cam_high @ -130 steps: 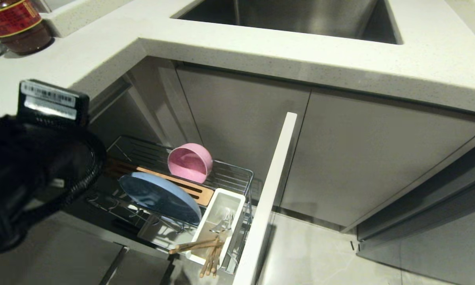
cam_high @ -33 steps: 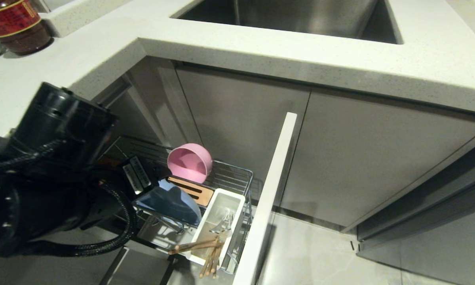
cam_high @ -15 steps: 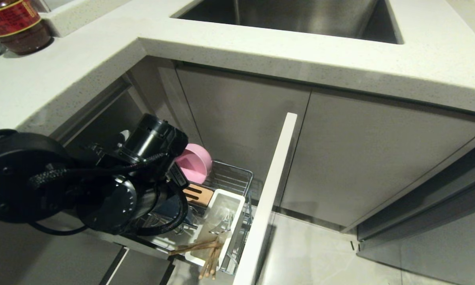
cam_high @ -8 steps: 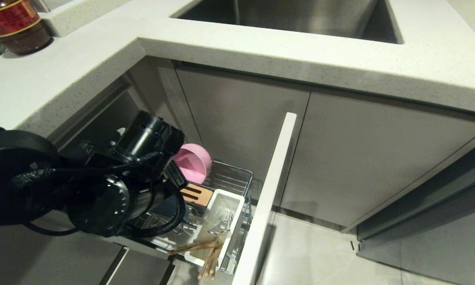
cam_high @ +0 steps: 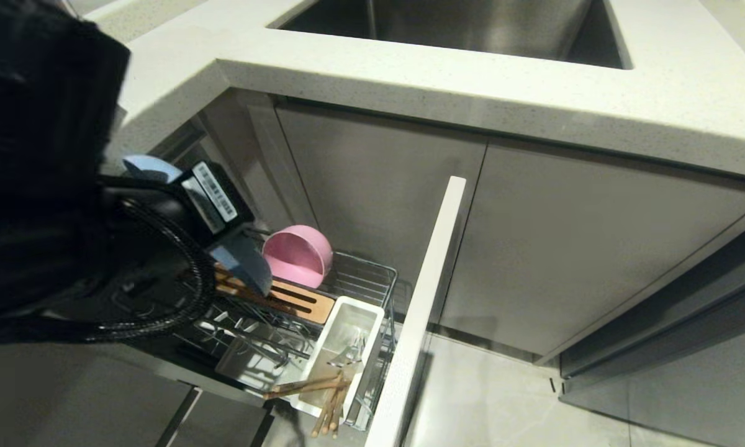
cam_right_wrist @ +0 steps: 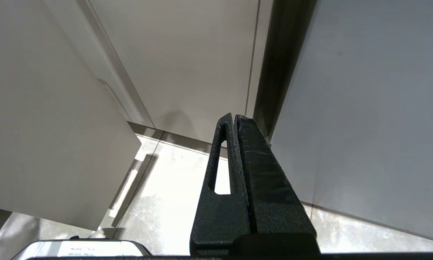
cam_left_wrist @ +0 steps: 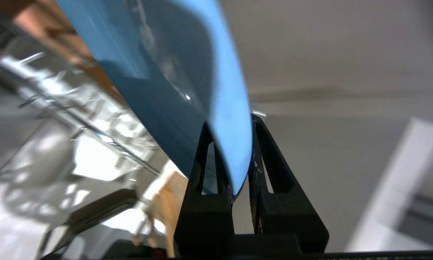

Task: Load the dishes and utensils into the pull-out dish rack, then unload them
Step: Take the plate out of the cupboard

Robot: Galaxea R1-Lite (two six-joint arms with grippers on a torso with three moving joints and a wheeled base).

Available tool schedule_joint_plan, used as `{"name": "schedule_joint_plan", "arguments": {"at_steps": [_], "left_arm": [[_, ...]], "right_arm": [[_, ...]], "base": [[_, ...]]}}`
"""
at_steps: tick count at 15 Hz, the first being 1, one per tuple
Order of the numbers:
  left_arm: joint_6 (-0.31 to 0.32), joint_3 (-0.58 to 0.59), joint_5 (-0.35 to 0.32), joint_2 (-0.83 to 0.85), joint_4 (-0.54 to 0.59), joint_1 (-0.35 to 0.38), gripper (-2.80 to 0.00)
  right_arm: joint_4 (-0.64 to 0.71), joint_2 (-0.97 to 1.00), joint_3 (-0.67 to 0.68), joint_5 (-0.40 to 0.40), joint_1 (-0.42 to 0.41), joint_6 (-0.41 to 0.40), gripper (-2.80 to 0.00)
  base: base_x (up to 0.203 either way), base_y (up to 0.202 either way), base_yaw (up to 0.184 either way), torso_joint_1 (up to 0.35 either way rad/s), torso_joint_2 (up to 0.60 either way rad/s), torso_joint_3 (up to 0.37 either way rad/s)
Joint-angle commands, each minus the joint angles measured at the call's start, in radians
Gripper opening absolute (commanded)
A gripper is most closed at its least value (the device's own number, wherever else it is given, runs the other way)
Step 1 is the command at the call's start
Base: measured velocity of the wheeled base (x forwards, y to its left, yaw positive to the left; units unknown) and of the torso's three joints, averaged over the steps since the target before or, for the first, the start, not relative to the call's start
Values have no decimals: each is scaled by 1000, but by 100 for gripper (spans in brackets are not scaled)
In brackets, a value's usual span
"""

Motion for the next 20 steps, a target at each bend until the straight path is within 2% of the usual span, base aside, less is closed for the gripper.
{"name": "schedule_joint_plan", "arguments": {"at_steps": [1, 3, 6, 8, 10, 13, 16, 18, 20], "left_arm": [[16, -116, 2, -73, 71, -66, -280], [60, -221, 1, -87, 121, -122, -280], [204, -375, 2, -100, 133, -171, -280], [299, -469, 13, -106, 131, -178, -280], [418, -528, 90, -109, 132, -162, -280], [589, -571, 156, -110, 130, -39, -280], [715, -577, 165, -112, 139, 117, -280], [759, -580, 164, -114, 160, 243, -280], [810, -587, 162, -124, 229, 362, -280]], "right_arm": [[-1, -1, 26, 0, 0, 0, -280], [-1, -1, 26, 0, 0, 0, -280], [-1, -1, 26, 0, 0, 0, -280], [-1, -1, 26, 0, 0, 0, -280], [-1, -1, 26, 0, 0, 0, -280], [-1, -1, 26, 0, 0, 0, -280], [-1, -1, 26, 0, 0, 0, -280], [-1, -1, 26, 0, 0, 0, -280], [-1, -1, 26, 0, 0, 0, -280]], "base": [[0, 0, 0, 0, 0, 0], [0, 0, 0, 0, 0, 0], [0, 0, 0, 0, 0, 0], [0, 0, 0, 0, 0, 0], [0, 0, 0, 0, 0, 0], [0, 0, 0, 0, 0, 0], [0, 0, 0, 0, 0, 0], [0, 0, 0, 0, 0, 0], [0, 0, 0, 0, 0, 0]]}}
